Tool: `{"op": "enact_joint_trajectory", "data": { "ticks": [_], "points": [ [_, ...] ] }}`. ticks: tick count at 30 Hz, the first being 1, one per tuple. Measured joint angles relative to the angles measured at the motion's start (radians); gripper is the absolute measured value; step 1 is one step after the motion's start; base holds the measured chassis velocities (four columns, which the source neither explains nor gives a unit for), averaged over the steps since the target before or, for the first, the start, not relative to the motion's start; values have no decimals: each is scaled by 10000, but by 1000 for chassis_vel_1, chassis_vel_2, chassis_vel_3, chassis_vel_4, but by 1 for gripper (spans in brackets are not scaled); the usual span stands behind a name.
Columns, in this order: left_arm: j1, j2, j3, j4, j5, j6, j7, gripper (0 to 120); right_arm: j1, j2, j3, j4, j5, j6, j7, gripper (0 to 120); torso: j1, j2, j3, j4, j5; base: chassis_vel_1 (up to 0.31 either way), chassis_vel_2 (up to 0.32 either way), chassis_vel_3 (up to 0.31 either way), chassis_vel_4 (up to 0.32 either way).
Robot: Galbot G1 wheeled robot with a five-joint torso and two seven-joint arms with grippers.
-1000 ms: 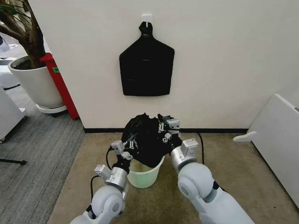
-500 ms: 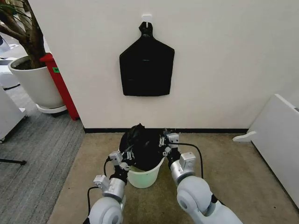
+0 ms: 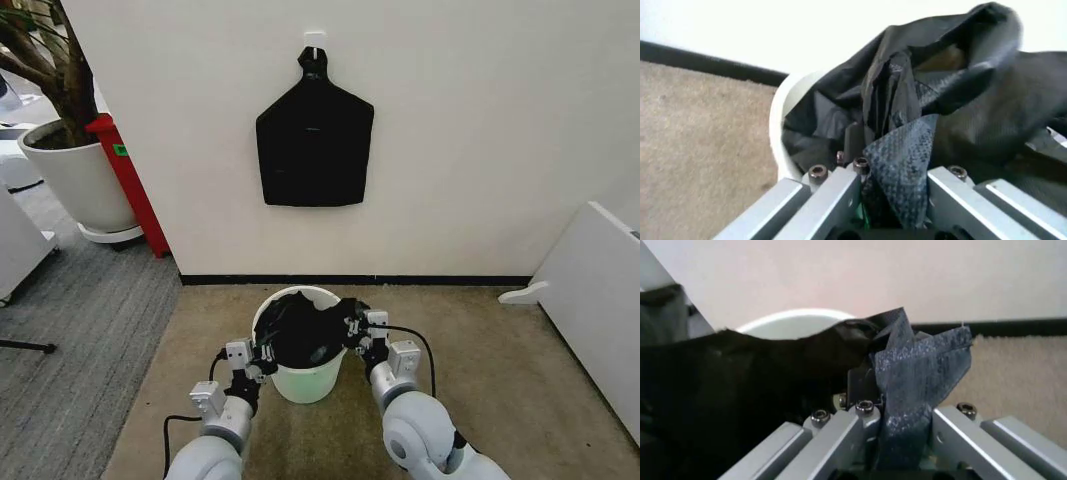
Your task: Place the garbage bag over the trash bin.
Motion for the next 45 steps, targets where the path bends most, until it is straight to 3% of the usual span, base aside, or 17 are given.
{"op": "enact_joint_trajectory", "data": {
  "ticks": [17, 31, 45],
  "points": [
    [723, -150, -450, 246, 345, -221, -63, 0, -508, 145, -349, -750, -632, 260, -162, 0, 0, 0, 0, 0, 0, 0, 0, 0, 0],
    [333, -440, -408, 1183, 511, -500, -62, 0, -492, 39, -347, -1121, -729, 403, -190, 0, 0, 0, 0, -1, 0, 0, 0, 0, 0],
    [542, -392, -619, 689, 600, -470, -215, 0, -545, -86, -444, -206, -1040, 81, -199, 0, 0, -1, 2, 1, 2, 0, 0, 0, 0]
  ]
}}
